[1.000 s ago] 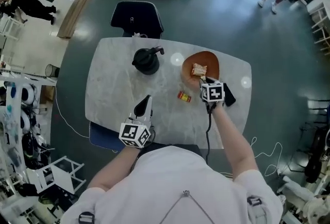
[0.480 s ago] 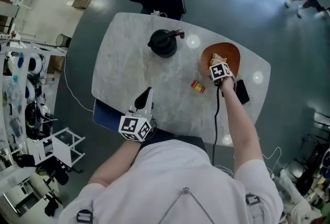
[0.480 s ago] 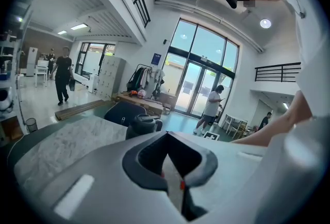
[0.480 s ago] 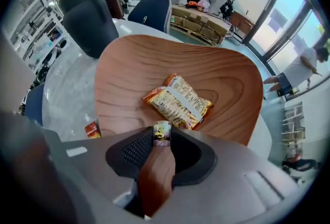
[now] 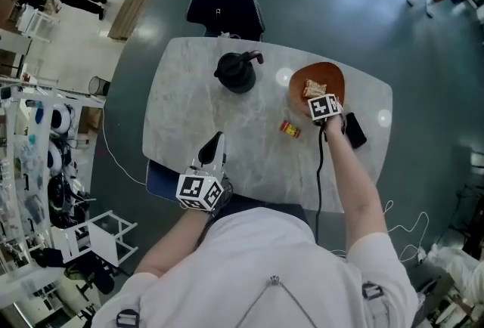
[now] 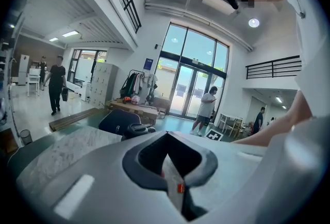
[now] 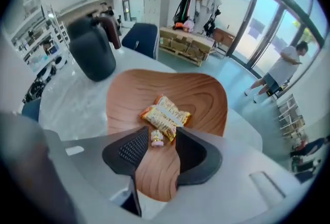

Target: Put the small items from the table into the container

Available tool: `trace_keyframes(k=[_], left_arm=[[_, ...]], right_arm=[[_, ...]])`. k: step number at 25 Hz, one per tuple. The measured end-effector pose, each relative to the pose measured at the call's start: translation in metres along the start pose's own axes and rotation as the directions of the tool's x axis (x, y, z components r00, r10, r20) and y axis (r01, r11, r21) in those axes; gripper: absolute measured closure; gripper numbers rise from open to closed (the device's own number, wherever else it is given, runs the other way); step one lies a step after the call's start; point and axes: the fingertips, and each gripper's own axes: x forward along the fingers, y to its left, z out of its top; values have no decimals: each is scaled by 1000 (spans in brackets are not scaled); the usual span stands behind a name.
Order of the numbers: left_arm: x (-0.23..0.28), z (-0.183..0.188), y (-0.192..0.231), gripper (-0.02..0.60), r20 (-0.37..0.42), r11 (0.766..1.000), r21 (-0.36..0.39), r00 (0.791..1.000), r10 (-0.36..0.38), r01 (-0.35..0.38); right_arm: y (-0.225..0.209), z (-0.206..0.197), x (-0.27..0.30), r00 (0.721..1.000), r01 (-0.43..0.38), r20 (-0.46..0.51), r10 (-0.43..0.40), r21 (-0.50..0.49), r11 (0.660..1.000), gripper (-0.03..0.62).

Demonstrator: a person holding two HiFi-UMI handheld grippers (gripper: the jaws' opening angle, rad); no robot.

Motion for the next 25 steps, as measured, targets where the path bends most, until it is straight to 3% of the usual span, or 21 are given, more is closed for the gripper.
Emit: trace_keyframes(k=[2,4,6,9,12,14,18,25], left_arm=[[-1,7,-5,578,11,1000,12,1000,-24,24],[7,16,-11,578,31,997,34,998,-63,62],[17,30,-23,578,52,993,64,993,-104,100],[24,54,-52,578,90,982,100,982,-168,158],[27,78,-87,578,140,967,122,961,-238,222],[28,93,-108,578,170,956,134,944,-283,263],[25,108,-137,578,193,940,158,924,-331,303],[14,113,-148,578,212,938,140,916,-341,317]], right_arm=[[1,16,-46,988,-5,152,-3,49,999,399],[0,35,-101,941,-6,338,-25,88,996,398],[2,52,-172,846,1,530,-60,111,994,399],[23,59,-292,665,-7,743,-70,100,995,399],[38,49,-383,514,-47,855,-68,108,993,399],[38,36,-419,442,-97,892,-98,156,983,399],[33,3,-446,394,-184,903,-174,263,947,401],[44,-13,-450,402,-215,897,-186,290,933,402]])
